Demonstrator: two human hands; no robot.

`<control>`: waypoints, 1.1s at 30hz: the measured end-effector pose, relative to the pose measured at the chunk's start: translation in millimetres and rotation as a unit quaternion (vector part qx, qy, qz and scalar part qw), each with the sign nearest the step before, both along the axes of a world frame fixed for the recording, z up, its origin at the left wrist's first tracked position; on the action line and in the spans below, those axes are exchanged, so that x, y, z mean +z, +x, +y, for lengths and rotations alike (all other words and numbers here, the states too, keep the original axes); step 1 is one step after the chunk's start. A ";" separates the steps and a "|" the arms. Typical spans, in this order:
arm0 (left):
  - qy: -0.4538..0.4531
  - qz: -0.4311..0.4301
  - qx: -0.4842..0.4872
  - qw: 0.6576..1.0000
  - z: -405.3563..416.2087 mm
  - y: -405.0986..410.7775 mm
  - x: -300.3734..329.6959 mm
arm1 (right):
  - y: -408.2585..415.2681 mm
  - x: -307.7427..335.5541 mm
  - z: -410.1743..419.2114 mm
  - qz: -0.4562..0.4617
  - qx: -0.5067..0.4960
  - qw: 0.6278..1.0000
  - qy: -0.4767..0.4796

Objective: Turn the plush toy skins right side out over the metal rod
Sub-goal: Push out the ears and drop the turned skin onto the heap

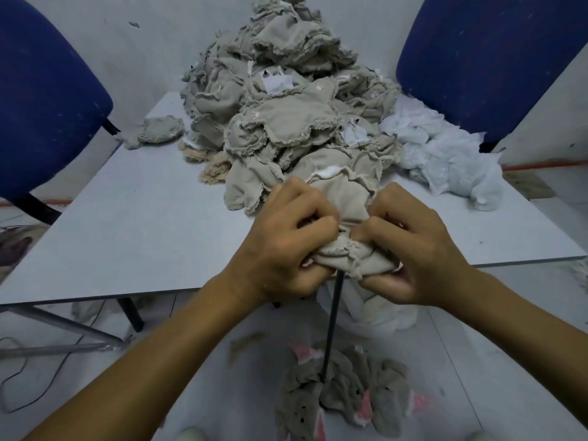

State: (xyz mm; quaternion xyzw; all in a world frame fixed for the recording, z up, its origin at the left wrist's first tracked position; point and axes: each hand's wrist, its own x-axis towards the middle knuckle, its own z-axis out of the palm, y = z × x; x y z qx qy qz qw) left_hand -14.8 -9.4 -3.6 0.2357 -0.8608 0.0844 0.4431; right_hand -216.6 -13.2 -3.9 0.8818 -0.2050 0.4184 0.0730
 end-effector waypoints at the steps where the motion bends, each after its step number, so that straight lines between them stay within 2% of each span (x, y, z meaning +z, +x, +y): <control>1: -0.012 -0.003 0.000 1.000 2.9 0.1 -2.9 | -0.7 -2.6 2.5 0.007 0.002 1.000 -0.008; 4: -0.009 -0.033 -0.006 0.999 10.3 2.7 -14.5 | -5.9 -19.9 9.1 0.049 -0.013 0.999 -0.006; 7: 0.047 -0.060 -0.010 0.997 13.8 4.4 -27.8 | -11.2 -41.1 14.9 0.061 -0.025 0.997 0.049; 14: 0.136 -0.103 0.009 0.985 30.8 4.6 -73.1 | -6.3 -80.1 33.4 0.074 -0.029 0.992 0.101; 19: 0.146 -0.095 -0.026 0.984 24.1 7.5 -49.1 | -6.5 -59.7 25.3 0.066 -0.031 0.995 0.071; 23: 0.116 -0.015 -0.025 0.993 13.9 2.8 -10.6 | 0.7 -19.9 13.9 -0.037 -0.081 0.996 0.024; 26: 0.143 0.035 -0.013 0.989 3.5 -4.7 7.3 | 7.8 1.6 1.4 -0.098 -0.125 0.987 0.033; 29: 0.218 0.079 0.006 0.973 -4.8 -13.1 9.4 | 15.4 4.3 -9.8 -0.150 -0.167 0.968 0.115; 33: 0.287 0.124 0.044 0.949 -15.1 -25.1 2.8 | 23.4 -7.6 -17.4 -0.220 -0.219 0.917 0.248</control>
